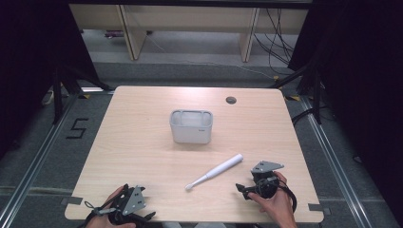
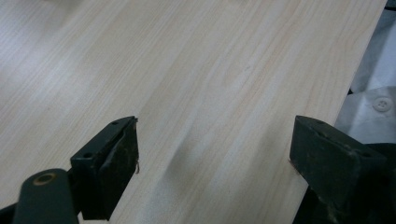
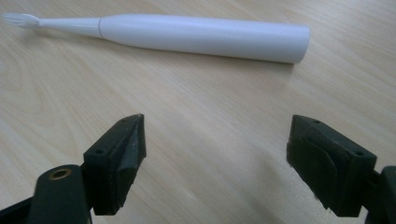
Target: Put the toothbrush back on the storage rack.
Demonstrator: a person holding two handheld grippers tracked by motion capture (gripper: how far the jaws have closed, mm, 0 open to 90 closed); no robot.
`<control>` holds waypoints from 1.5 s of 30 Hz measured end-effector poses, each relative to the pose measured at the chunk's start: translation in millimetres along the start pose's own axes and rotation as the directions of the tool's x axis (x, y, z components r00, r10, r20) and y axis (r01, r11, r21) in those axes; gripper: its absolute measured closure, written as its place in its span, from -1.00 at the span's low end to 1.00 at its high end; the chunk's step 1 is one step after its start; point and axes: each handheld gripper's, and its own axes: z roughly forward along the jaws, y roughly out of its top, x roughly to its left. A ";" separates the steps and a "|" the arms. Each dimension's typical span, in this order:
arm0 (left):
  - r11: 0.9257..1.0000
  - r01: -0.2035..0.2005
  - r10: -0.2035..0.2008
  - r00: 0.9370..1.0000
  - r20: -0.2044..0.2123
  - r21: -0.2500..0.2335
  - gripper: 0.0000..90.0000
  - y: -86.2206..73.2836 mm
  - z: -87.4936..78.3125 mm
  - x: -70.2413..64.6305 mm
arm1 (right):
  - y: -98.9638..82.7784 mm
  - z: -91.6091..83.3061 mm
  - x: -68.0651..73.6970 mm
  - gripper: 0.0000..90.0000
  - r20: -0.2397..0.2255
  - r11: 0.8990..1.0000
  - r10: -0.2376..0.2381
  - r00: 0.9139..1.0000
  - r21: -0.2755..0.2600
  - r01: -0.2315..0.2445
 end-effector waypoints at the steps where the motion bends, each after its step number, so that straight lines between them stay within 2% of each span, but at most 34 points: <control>1: 1.000 -0.001 0.001 1.000 0.000 0.000 -0.66 -0.1 0.1 0.0 | 0.5 0.6 -0.5 -0.54 -0.007 1.000 -0.016 1.000 -0.006 0.016; 2: 1.000 0.000 0.000 1.000 0.000 0.000 -0.66 -0.1 0.0 -0.1 | -0.3 1.0 3.0 -0.53 -0.002 1.000 0.016 1.000 -0.011 -0.016; 3: 1.000 0.000 0.000 1.000 0.000 0.000 -0.66 -0.1 0.0 -0.1 | -0.3 1.0 3.0 -0.53 -0.002 1.000 0.016 1.000 -0.011 -0.016; 4: 1.000 0.000 0.000 1.000 -0.001 0.000 -0.66 0.0 0.1 0.0 | 1.0 -0.3 1.8 -0.53 -0.009 1.000 0.003 1.000 0.006 -0.003; 5: 1.000 0.000 0.000 1.000 -0.001 0.000 -0.66 0.1 0.0 0.1 | 0.6 2.2 1.6 -0.52 0.001 0.999 -0.033 0.999 -0.016 0.033; 7: 1.000 0.000 0.001 1.000 -0.001 0.000 -0.66 0.1 -0.1 0.0 | 1.5 1.9 0.7 -0.51 -0.006 0.998 -0.060 0.998 -0.008 0.060; 8: 1.000 0.000 0.001 1.000 -0.001 0.000 -0.66 0.1 -0.1 0.0 | 1.7 1.5 1.5 -0.50 -0.009 0.999 -0.052 0.999 -0.012 0.052; 9: 1.000 0.003 -0.003 1.000 -0.002 -0.002 -0.66 -0.1 0.4 0.2 | 1.3 1.7 5.6 -0.49 -0.008 1.000 -0.011 1.000 -0.010 0.010; 10: 1.000 0.003 -0.003 1.000 -0.002 -0.002 -0.66 -0.1 0.4 0.2 | 1.3 1.7 5.6 -0.49 -0.008 1.000 -0.011 1.000 -0.010 0.010; 11: 1.000 0.003 -0.003 1.000 -0.001 -0.002 -0.66 -0.2 0.4 0.0 | 2.9 1.1 4.1 -0.49 -0.004 0.999 -0.037 0.999 -0.016 0.037; 15: 1.000 0.001 -0.001 1.000 -0.001 0.000 -0.66 -0.1 0.2 0.0 | 3.4 1.5 4.9 -0.48 -0.004 0.999 -0.048 0.999 -0.023 0.048; 16: 1.000 0.001 -0.001 1.000 -0.001 0.000 -0.66 -0.1 0.2 0.0 | 3.9 1.4 4.0 -0.47 -0.003 0.997 -0.068 0.998 -0.023 0.068; 19: 1.000 0.000 0.000 1.000 0.000 0.000 -0.66 0.0 0.1 0.0 | 4.3 0.3 4.5 -0.44 -0.007 0.997 -0.071 0.997 -0.022 0.071; 20: 1.000 0.005 -0.005 1.000 -0.001 -0.002 -0.66 -0.3 0.7 0.1 | 4.7 0.9 5.0 -0.43 -0.006 0.997 -0.072 0.997 -0.040 0.072; 24: 1.000 0.004 -0.004 1.000 0.000 -0.001 -0.66 -0.2 0.6 -0.2 | 5.1 1.6 6.2 -0.39 -0.007 0.997 -0.074 0.997 -0.030 0.074; 26: 1.000 0.006 -0.006 1.000 -0.001 -0.001 -0.66 -0.3 0.8 0.0 | 6.6 0.8 6.8 -0.28 -0.007 0.996 -0.077 0.997 -0.039 0.076; 28: 1.000 0.006 -0.006 1.000 -0.001 -0.002 -0.66 -0.3 0.8 -0.1 | 8.0 0.7 6.7 -0.17 -0.006 0.993 -0.100 0.995 -0.064 0.100; 29: 1.000 0.006 -0.006 1.000 0.000 -0.002 -0.66 -0.3 0.7 -0.1 | 7.8 0.5 9.4 -0.13 -0.013 0.995 -0.070 0.997 -0.066 0.069; 31: 1.000 0.006 -0.006 1.000 0.000 -0.001 -0.66 -0.4 0.8 0.0 | 8.2 0.3 9.9 -0.08 -0.018 0.996 -0.066 0.998 -0.063 0.065; 32: 1.000 0.008 -0.008 1.000 -0.003 -0.001 -0.66 -0.4 1.2 0.2 | 9.4 1.4 7.0 -0.04 -0.018 0.991 -0.108 0.994 -0.078 0.107; 33: 1.000 0.003 -0.003 1.000 -0.002 0.002 -0.66 -0.4 0.9 0.4 | 10.3 2.9 7.3 0.06 -0.018 0.991 -0.114 0.993 -0.074 0.112; 34: 1.000 0.003 -0.003 1.000 -0.002 0.002 -0.66 -0.4 0.9 0.4 | 10.3 2.9 7.3 0.06 -0.018 0.991 -0.114 0.993 -0.074 0.112; 36: 1.000 0.007 -0.007 1.000 0.001 -0.001 -0.66 -0.3 0.7 0.2 | 11.4 1.4 10.0 0.19 -0.027 0.993 -0.073 0.997 -0.090 0.070; 38: 1.000 0.008 -0.008 1.000 -0.001 0.002 -0.66 -0.3 0.8 0.6 | 14.5 1.3 6.0 0.31 -0.007 0.984 -0.124 0.992 -0.134 0.121; 39: 1.000 0.006 -0.006 1.000 -0.004 0.002 -0.66 -0.3 1.0 0.6 | 15.1 -0.1 8.2 0.36 -0.009 0.987 -0.078 0.997 -0.140 0.076; 40: 1.000 0.006 -0.006 1.000 -0.004 0.002 -0.66 -0.3 1.0 0.6 | 15.1 -0.1 8.2 0.36 -0.009 0.987 -0.078 0.997 -0.140 0.076; 41: 1.000 0.017 -0.017 1.000 -0.007 -0.008 -0.66 -0.4 1.7 -0.1 | 16.4 0.2 5.4 0.42 -0.003 0.982 -0.110 0.994 -0.153 0.108; 42: 1.000 0.007 -0.007 1.000 0.000 0.002 -0.66 -0.3 0.9 0.5 | 17.8 0.8 4.9 0.47 -0.002 0.980 -0.119 0.993 -0.161 0.117; 43: 1.000 0.008 -0.008 1.000 -0.001 0.003 -0.66 -0.3 1.1 0.5 | 19.3 2.6 4.0 0.58 0.002 0.979 -0.114 0.994 -0.168 0.113; 44: 1.000 0.008 -0.008 1.000 -0.001 0.003 -0.66 -0.3 1.1 0.5 | 19.3 2.6 4.0 0.58 0.002 0.979 -0.114 0.994 -0.168 0.113; 45: 1.000 0.012 -0.012 1.000 -0.004 -0.004 -0.66 -0.2 1.2 0.2 | 19.9 4.1 4.2 0.70 0.013 0.979 -0.096 0.995 -0.180 0.097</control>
